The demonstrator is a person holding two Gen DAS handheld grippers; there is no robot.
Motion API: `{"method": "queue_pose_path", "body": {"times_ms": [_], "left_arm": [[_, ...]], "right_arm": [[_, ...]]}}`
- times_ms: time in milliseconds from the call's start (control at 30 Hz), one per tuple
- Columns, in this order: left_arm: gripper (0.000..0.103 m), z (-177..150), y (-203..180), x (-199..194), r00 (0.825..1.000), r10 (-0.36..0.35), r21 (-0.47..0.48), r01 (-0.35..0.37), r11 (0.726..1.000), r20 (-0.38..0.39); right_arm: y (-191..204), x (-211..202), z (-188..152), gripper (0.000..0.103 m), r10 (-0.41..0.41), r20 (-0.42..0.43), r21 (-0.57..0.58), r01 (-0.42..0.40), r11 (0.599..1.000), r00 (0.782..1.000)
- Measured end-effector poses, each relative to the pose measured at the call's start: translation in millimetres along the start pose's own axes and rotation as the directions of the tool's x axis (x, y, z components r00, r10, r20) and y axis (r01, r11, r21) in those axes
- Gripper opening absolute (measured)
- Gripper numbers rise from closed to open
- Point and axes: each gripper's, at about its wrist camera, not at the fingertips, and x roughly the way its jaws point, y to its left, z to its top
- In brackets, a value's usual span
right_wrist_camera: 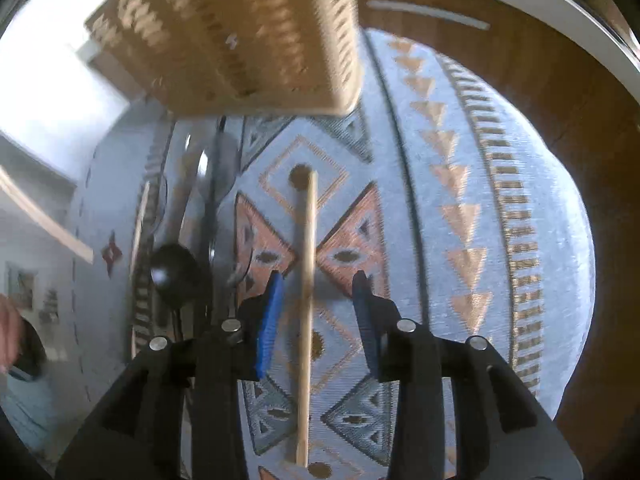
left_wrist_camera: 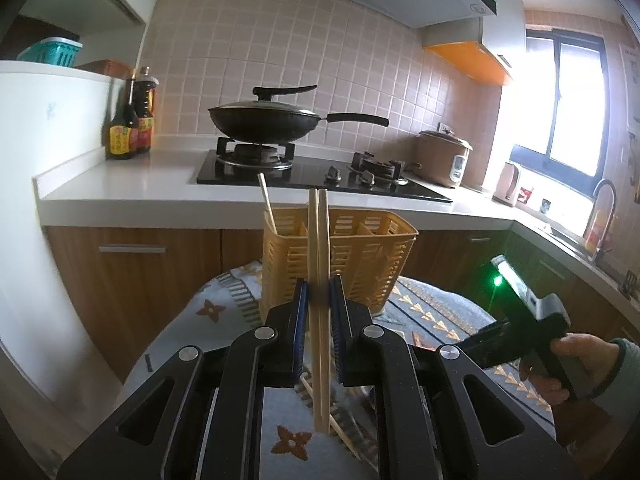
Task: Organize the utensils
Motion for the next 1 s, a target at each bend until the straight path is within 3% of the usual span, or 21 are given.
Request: {"method": "queue_pose_path", "body": {"times_ms": [67, 100, 133, 167, 267, 433, 567, 667, 733, 867, 1000], "left_arm": [[0.01, 0, -1, 2, 1.0, -0.002, 0.004, 0.003, 1.0, -0.005], [0.01, -1, -2, 3, 1.0, -0.003, 0.006, 0.003, 1.0, -0.008], [0.01, -1, -2, 4, 1.0, -0.004, 0.006, 0.004, 1.0, -0.01], [0.01, -1, -2, 5, 1.0, -0.005, 0.006, 0.005, 1.0, -0.013], [0.01, -1, -3, 6, 1.0, -0.005, 0.007, 0.005, 1.0, -0.014], [0.01, 5, -2, 2, 0.999, 0.007, 0.007, -0.008, 1.0, 0.035], [0.009, 17, -7, -8, 0.995, -0.003, 0.01, 0.002, 1.0, 0.105], [0.009, 32, -12, -11, 0.987, -0.005, 0.017, 0.002, 1.0, 0.16], [0.009, 41, -17, -10, 0.983, -0.007, 0.029, 0.002, 1.0, 0.185], [0.009, 58, -27, 0, 0.973, 0.013, 0.075, -0.032, 0.997, 0.232], [0.009, 81, -32, 11, 0.96, 0.016, 0.095, -0.044, 0.995, 0.28]], "right_arm": [[15, 3, 0, 0.029, -0.061, 0.004, -0.052, 0.061, 0.997, 0.998], [22, 4, 0, 0.019, -0.11, 0.008, -0.08, 0.11, 0.991, 0.994], [26, 4, 0, 0.015, -0.131, 0.014, -0.087, 0.132, 0.987, 0.991], [29, 4, 0, 0.005, -0.134, 0.011, -0.085, 0.135, 0.987, 0.991], [43, 7, -1, 0.005, -0.158, 0.016, -0.097, 0.159, 0.983, 0.987], [50, -31, -12, 0.005, -0.032, 0.138, -0.084, 0.043, 0.996, 0.99], [60, -74, -24, 0.005, 0.062, 0.299, -0.104, -0.032, 0.994, 0.952], [65, -108, -27, 0.005, 0.13, 0.433, -0.12, -0.087, 0.989, 0.892], [67, -132, -24, 0.005, 0.192, 0.519, -0.14, -0.138, 0.98, 0.833], [74, -172, -18, 0.005, 0.149, 0.697, -0.144, -0.067, 0.987, 0.701], [71, -197, 0, 0.005, 0.113, 0.805, -0.105, -0.046, 0.993, 0.583]]}}
